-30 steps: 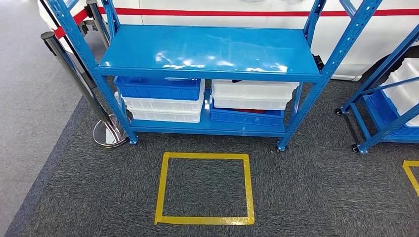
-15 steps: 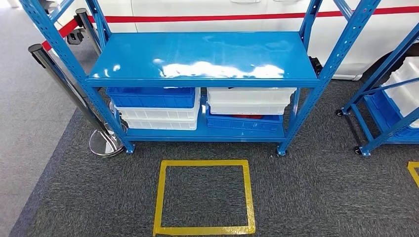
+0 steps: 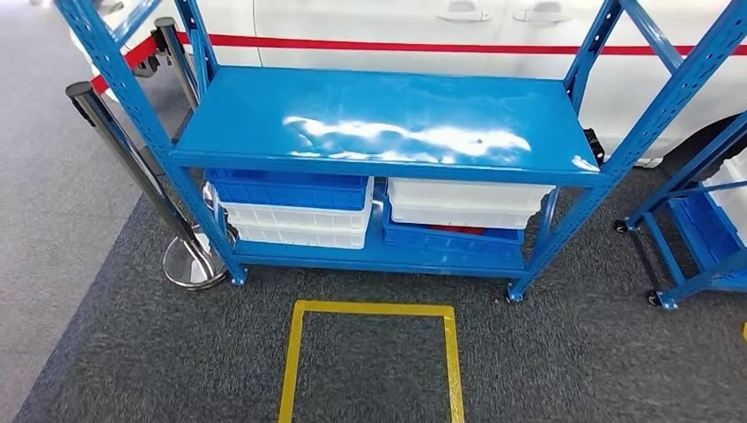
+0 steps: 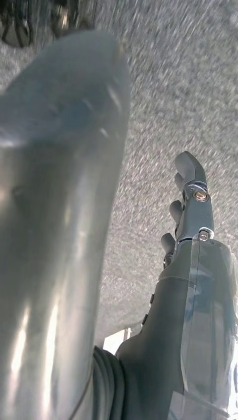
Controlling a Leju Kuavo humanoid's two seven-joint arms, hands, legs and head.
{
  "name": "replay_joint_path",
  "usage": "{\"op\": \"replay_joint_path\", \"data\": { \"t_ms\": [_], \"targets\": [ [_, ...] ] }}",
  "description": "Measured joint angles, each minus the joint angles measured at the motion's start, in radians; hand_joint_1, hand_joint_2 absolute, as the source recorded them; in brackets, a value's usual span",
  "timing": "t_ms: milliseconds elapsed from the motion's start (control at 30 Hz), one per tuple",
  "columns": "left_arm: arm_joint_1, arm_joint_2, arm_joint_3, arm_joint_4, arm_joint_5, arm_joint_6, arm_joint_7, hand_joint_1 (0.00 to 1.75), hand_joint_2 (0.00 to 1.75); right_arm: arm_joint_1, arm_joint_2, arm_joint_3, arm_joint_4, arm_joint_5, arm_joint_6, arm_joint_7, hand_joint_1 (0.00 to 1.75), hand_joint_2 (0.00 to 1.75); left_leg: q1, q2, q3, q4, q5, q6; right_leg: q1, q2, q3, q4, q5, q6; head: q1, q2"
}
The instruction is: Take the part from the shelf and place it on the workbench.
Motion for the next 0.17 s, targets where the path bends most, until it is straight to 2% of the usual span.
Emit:
{"op": "replay_joint_path", "data": {
  "t_ms": [33,67,100,167],
  "targets": [
    [0.000,-0.001,0.000,0.000,-0.001,0.000,0.000,0.00,0.00,0.000,0.000,-0.003,0.001,0.001,0.000,0.000,0.00,0.00,-0.002,-0.001,0.013,0.000,-0.012,-0.003,0.004,0.001,0.010,-0.049,0.039,-0.006,0.001,0.000],
    [-0.001,-0.001,0.001,0.001,-0.002,0.000,0.000,0.00,0.00,-0.001,-0.001,-0.005,0.002,0.003,-0.001,-0.001,0.00,0.00,-0.003,-0.002,0.023,-0.002,-0.024,-0.008,0.008,0.002,0.019,-0.079,0.065,-0.011,0.002,0.000],
    [-0.002,-0.002,0.001,0.001,-0.004,0.000,-0.001,0.00,0.00,-0.002,-0.001,-0.007,0.004,0.006,-0.002,-0.002,0.00,0.00,-0.004,-0.002,0.034,-0.001,-0.030,-0.014,0.010,0.004,0.025,-0.093,0.074,-0.015,0.002,0.000],
    [-0.005,-0.002,0.000,0.002,-0.006,-0.001,-0.001,0.00,0.00,-0.004,-0.001,-0.008,0.006,0.011,-0.004,-0.004,0.00,0.00,-0.004,-0.002,0.048,0.002,-0.032,-0.024,0.010,0.005,0.039,-0.097,0.064,-0.020,0.002,0.000]
  ]
}}
